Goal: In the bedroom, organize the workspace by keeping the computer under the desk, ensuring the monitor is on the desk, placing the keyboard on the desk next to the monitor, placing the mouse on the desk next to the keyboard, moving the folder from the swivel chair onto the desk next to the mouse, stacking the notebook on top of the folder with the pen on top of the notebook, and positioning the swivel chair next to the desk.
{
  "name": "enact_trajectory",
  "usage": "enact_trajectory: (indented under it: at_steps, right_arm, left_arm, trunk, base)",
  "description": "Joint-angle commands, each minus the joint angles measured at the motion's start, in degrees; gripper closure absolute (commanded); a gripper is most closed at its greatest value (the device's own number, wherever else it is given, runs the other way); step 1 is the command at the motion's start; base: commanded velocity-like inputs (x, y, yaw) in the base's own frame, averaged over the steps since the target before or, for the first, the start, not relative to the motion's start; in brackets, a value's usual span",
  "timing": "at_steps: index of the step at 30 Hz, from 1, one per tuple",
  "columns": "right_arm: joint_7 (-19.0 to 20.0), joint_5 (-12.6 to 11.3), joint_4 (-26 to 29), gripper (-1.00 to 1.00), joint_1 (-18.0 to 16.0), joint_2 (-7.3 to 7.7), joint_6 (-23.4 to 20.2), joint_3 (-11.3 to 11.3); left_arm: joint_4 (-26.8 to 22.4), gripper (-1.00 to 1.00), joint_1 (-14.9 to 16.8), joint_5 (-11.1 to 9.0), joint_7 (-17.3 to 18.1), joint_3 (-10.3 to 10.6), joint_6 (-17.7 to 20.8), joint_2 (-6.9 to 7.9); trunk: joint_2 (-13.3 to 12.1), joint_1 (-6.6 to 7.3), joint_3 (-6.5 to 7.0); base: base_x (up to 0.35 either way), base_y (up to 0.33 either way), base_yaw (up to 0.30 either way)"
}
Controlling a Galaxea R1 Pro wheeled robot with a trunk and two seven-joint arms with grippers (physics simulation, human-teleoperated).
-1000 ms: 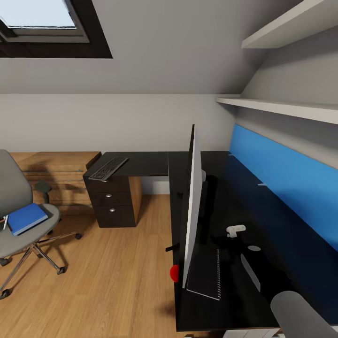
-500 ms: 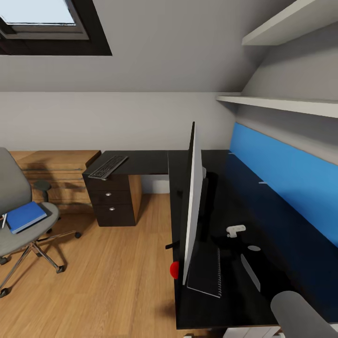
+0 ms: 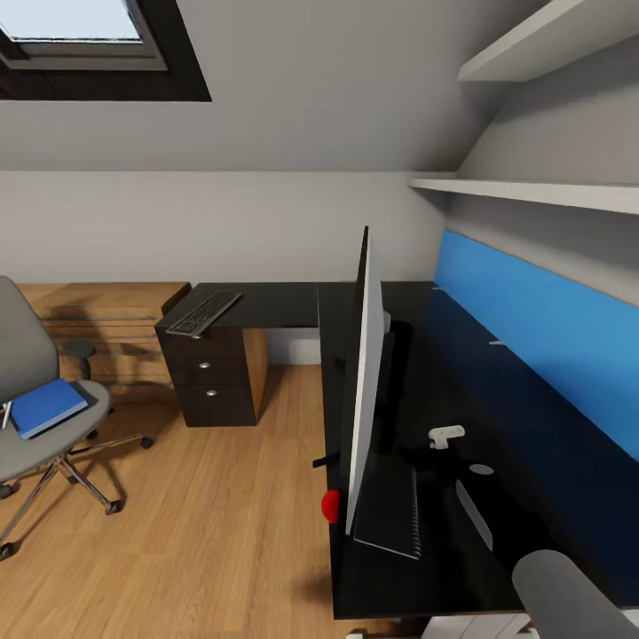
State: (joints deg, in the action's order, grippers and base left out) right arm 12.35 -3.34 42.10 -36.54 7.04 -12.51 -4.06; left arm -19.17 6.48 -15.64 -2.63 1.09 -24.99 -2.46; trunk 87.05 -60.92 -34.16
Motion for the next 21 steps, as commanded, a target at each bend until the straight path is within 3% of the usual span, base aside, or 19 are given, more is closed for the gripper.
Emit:
enact_trajectory:
  at_steps: [1,21]
  right_arm:
    - [0.0,-0.3,0.1,-1.0,0.0,0.06,-0.3,-0.2]
    - [-0.2,-0.5,0.1,-1.0,0.0,-0.06,-0.7,-0.3]
  left_arm:
    - [0.0,-1.0,0.0,0.0,-0.3,0.1,-0.2,0.0]
    - [0.0,-1.0,0.0,-0.1,-0.2,0.0,-0.2,0.01]
  trunk:
    - [0.4,-0.22,-0.24]
    - [0.4,-0.22,-0.24]
  base:
    - [0.0,0.0,0.0]
    - [0.0,0.0,0.0]
